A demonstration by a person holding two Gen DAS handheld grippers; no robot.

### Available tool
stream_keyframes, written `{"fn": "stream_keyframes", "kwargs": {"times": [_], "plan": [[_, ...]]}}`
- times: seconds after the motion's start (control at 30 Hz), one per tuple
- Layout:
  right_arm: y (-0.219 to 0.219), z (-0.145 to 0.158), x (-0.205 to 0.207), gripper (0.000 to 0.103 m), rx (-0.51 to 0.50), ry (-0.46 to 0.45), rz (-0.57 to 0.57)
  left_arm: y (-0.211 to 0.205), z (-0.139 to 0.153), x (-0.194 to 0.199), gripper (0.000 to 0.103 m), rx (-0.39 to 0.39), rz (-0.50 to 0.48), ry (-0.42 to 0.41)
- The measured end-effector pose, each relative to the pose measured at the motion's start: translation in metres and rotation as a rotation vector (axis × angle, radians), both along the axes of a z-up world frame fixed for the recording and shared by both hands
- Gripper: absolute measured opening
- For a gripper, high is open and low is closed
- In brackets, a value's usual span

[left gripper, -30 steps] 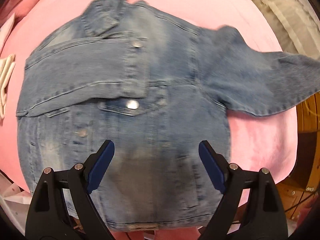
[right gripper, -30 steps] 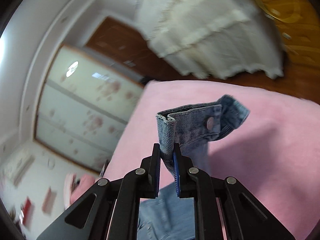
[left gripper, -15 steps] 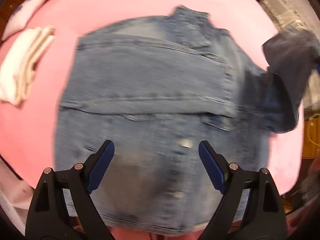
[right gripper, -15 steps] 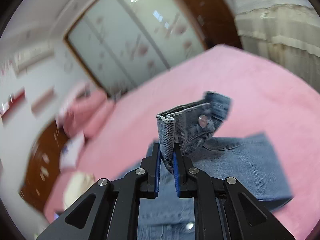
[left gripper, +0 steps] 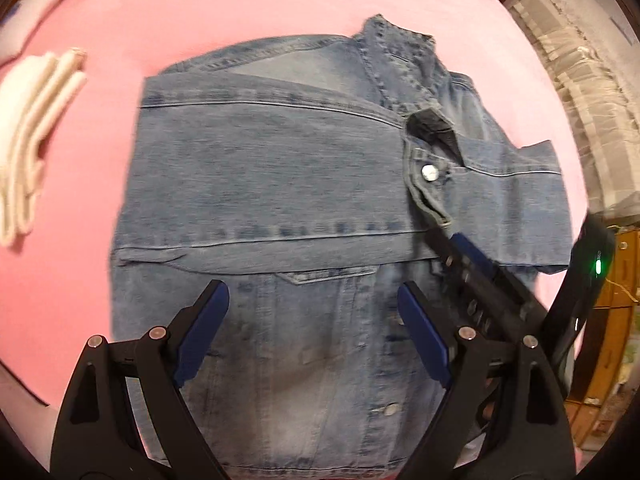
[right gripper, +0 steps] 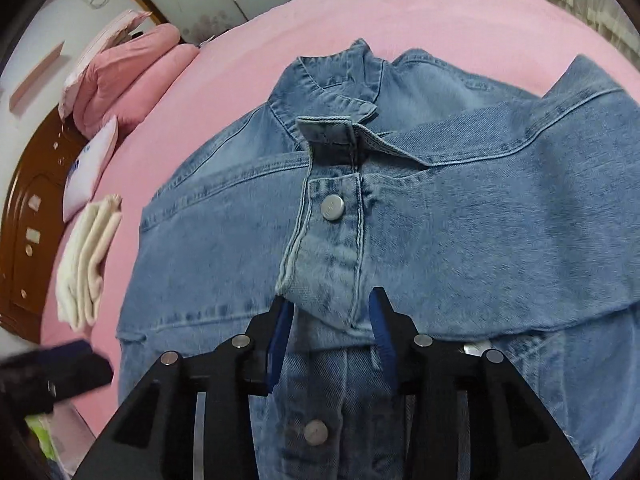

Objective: Fold large clothes

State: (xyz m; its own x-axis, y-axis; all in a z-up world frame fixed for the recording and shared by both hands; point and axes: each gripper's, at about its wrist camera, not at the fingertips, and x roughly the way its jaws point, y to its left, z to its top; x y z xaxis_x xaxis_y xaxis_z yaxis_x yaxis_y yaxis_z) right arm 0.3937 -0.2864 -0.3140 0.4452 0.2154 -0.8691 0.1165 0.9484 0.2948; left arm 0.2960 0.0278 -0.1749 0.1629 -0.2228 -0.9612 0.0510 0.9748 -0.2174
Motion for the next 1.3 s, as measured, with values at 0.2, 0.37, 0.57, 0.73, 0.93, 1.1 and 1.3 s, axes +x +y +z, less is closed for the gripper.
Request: {"fn": "stream_keyframes", "kwargs": {"times": [0.2,0.37,0.57,0.73,0.93,1.1,1.3], "plan": [[-0.015,0.016,-0.032,0.066,0.024,0.004,0.015,-0.032,-0.013,0.013,0.084,-0.074,0.008,0.015],[-0.062,0.043,-0.097,0.066,0.017,0.058,-0.105,-0.063,-0.032,0.025,0.083,-0.16,0.065,0.037],[-0.128,0.046,-0.135,0.066,-0.067,0.115,-0.239,-0.113,-0.06,0.039,0.071,-0.058,0.069,0.058],[-0.177,0.041,-0.151,0.066,-0.112,0.158,-0.261,-0.156,-0.074,0.045,0.028,0.079,0.049,0.049],[-0.219,0.026,-0.145,0.069,-0.205,0.185,-0.192,-0.191,-0.059,0.037,0.01,0.128,0.061,-0.047],[-0.238,0.024,-0.137,0.069,-0.247,0.137,-0.147,-0.18,-0.014,0.036,0.009,-0.02,0.201,-0.146],[-0.252,0.025,-0.131,0.069,-0.227,0.136,-0.128,-0.136,0.043,0.03,0.009,-0.11,0.346,-0.34]]}}
